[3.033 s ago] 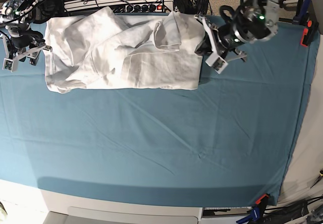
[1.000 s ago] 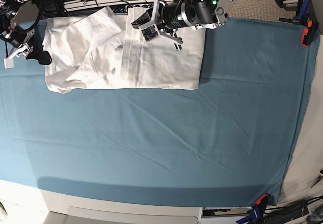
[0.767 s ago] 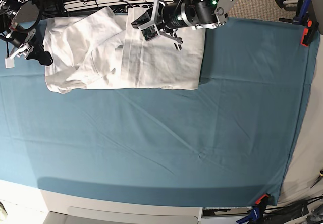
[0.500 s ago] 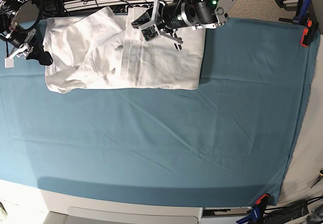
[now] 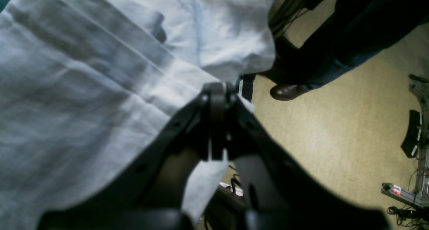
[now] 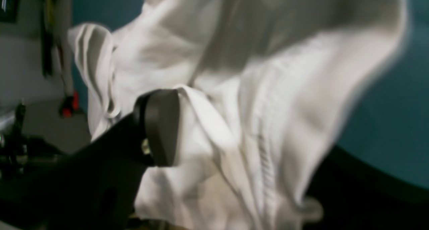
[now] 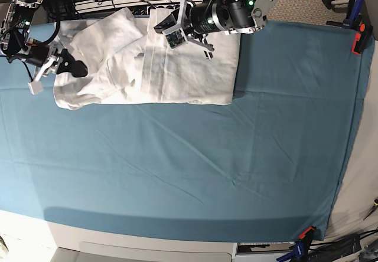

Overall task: Fold the T-shirt properly
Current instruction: 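Grasp the shirt's collar end with the right gripper and lift, then fold the collar end with the right gripper over toward the left gripper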

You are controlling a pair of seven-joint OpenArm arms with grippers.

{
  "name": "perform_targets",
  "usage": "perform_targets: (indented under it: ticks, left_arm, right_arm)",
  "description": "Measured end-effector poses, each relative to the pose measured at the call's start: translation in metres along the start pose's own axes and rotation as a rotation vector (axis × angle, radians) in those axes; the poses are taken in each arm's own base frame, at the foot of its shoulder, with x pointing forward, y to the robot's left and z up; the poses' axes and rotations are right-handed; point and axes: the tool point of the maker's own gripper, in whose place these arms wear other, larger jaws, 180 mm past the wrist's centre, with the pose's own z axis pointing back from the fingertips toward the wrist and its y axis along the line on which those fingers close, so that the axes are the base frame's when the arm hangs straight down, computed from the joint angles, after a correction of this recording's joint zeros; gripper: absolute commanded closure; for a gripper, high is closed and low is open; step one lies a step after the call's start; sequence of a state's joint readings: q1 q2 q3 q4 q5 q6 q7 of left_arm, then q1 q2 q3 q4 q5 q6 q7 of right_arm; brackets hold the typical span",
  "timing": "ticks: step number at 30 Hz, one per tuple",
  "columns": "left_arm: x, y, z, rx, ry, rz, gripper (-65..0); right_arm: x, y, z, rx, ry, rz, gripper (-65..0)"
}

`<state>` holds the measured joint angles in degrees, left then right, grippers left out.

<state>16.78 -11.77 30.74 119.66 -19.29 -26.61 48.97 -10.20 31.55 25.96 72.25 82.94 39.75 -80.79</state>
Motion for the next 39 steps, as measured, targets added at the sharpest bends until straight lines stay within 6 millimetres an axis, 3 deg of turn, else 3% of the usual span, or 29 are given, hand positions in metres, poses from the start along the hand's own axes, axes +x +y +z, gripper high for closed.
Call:
perform_targets:
  ticks: [4,8,10,13,14,19,27,39]
  left_arm:
    - [0.0,0.0,0.0,0.0,0.0,0.0,0.0]
    - [0.002,0.001,0.0,0.002,-0.003,-0.005,0.0]
    - [0.002,0.002,0.0,0.004,-0.003,-0.007,0.0]
    - [0.002,0.002,0.0,0.003,-0.003,-0.007,0.0]
    - [0.002,0.002,0.0,0.004,-0.003,-0.006,0.0]
    - [0.002,0.003,0.0,0.006,-0.001,-0.008,0.0]
    - [-0.006,0.022,0.003,0.101,0.043,-0.029,0.0]
    - [-0.005,0.054,0.02,0.202,0.033,-0.001,0.0]
  right_arm:
    - [0.017,0.021,0.001,0.022,-0.021,0.095,-35.4]
    - [0.022,0.028,0.001,0.022,-0.021,0.14,-34.1]
    - [0.023,0.031,0.001,0.024,-0.023,0.15,-23.7]
    - [0.022,0.032,-0.001,0.031,-0.026,0.146,-1.7]
    - [0.02,0.033,-0.004,0.035,-0.028,0.14,0.0]
    - [0.008,0.044,-0.023,0.092,-0.053,0.092,0.0]
    - [-0.006,0.07,-0.052,0.179,-0.094,0.042,0.0]
    - [0.011,0.167,-0.062,0.32,-0.235,0.227,0.0]
